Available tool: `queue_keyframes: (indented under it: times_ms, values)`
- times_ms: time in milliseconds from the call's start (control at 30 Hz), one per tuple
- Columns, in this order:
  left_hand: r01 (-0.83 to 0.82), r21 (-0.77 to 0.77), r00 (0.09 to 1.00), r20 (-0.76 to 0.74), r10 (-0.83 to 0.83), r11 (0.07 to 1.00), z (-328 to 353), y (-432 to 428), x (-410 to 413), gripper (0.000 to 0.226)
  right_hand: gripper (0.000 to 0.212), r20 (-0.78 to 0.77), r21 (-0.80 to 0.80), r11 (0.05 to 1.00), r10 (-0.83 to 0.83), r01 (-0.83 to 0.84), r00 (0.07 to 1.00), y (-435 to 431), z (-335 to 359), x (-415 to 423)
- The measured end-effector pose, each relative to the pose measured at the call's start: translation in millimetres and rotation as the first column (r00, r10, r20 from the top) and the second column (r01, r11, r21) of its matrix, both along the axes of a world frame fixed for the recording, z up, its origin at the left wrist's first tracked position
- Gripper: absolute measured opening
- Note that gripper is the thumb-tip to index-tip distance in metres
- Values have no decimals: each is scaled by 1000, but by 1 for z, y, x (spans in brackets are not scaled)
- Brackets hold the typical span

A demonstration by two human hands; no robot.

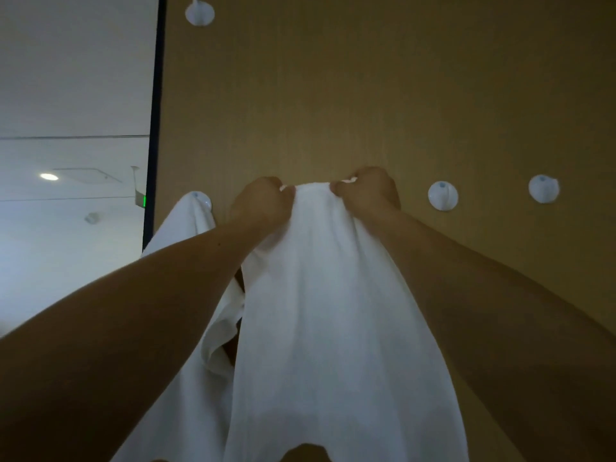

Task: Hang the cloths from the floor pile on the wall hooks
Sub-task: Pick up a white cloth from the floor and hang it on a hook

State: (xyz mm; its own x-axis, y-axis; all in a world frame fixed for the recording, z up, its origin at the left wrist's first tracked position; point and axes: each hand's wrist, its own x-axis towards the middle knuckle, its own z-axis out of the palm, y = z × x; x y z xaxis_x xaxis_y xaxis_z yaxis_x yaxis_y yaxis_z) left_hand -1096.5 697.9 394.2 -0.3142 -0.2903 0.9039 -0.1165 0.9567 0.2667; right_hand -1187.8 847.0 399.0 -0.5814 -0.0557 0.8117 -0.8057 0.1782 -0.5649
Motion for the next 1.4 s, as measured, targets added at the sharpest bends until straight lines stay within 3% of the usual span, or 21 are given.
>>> queue_keyframes:
  times_ms: [100, 200, 267, 333, 400, 467, 533, 600, 733, 867, 933, 1000, 1100, 1167, 1233, 1300, 1400]
  values:
    - [1, 75, 994, 113, -9, 997, -10, 7, 1, 35, 18, 31, -3, 1000, -25, 25, 999, -3, -15, -6]
    - [73, 372, 958, 233, -169, 925, -10, 21, 11, 33, 26, 117, -34, 995, 99, -96, 988, -2, -28, -7]
    - [5, 387, 918, 363, -157, 922, -13, 30, 19, 32, 33, 144, -2, 990, 143, -144, 979, 0, -33, -5]
    - [-23, 337, 914, 388, -116, 941, -16, 34, 20, 33, 33, 139, 100, 991, 77, -91, 987, 2, -35, -1]
    - [-65, 191, 958, 287, 8, 979, -22, 32, 18, 32, 36, 20, 199, 968, -161, 154, 987, 1, -40, 0]
    - [-255, -137, 963, 49, 264, 957, -30, 28, 16, 32, 26, -236, 139, 889, -398, 437, 886, 2, -48, 1]
    - [-343, -402, 939, -139, 314, 849, -33, 24, 12, 28, 17, -431, 43, 876, -418, 481, 800, 5, -54, 5]
    - [-226, -547, 974, -110, 199, 806, -35, 21, 8, 21, 17, -498, 73, 925, -290, 373, 817, 6, -56, 10]
    - [153, -317, 988, 78, -135, 936, -45, 24, 1, 33, 35, -398, 177, 972, -72, 153, 914, -2, -61, 15]
    - [230, -136, 969, 128, -214, 964, -42, 32, 3, 27, 29, -258, 271, 959, -12, 84, 966, -1, -56, 13]
    - [279, -7, 944, 188, -273, 960, -35, 34, 5, 29, 20, -209, 317, 947, 26, 43, 978, 0, -54, 15]
    - [330, 145, 906, 227, -356, 933, -32, 38, 8, 35, 15, -73, 330, 937, 144, -112, 987, 2, -55, 17]
    - [420, 353, 865, 120, -486, 836, -30, 37, 18, 23, 21, 196, 164, 902, 367, -400, 909, 11, -55, 19]
    - [473, 490, 831, 28, -556, 732, -32, 32, 24, 17, 7, 213, 111, 875, 442, -471, 872, 15, -53, 16]
    - [466, 560, 819, 19, -573, 685, -38, 27, 27, 13, 5, 234, 88, 869, 457, -487, 858, 14, -58, 12]
    - [440, 572, 817, 66, -573, 692, -49, 25, 24, 12, 5, 207, 123, 892, 405, -435, 891, 9, -67, 8]
    - [477, 494, 809, 77, -583, 727, -63, 23, 14, 11, 15, -28, 191, 932, 317, -307, 948, 0, -81, 5]
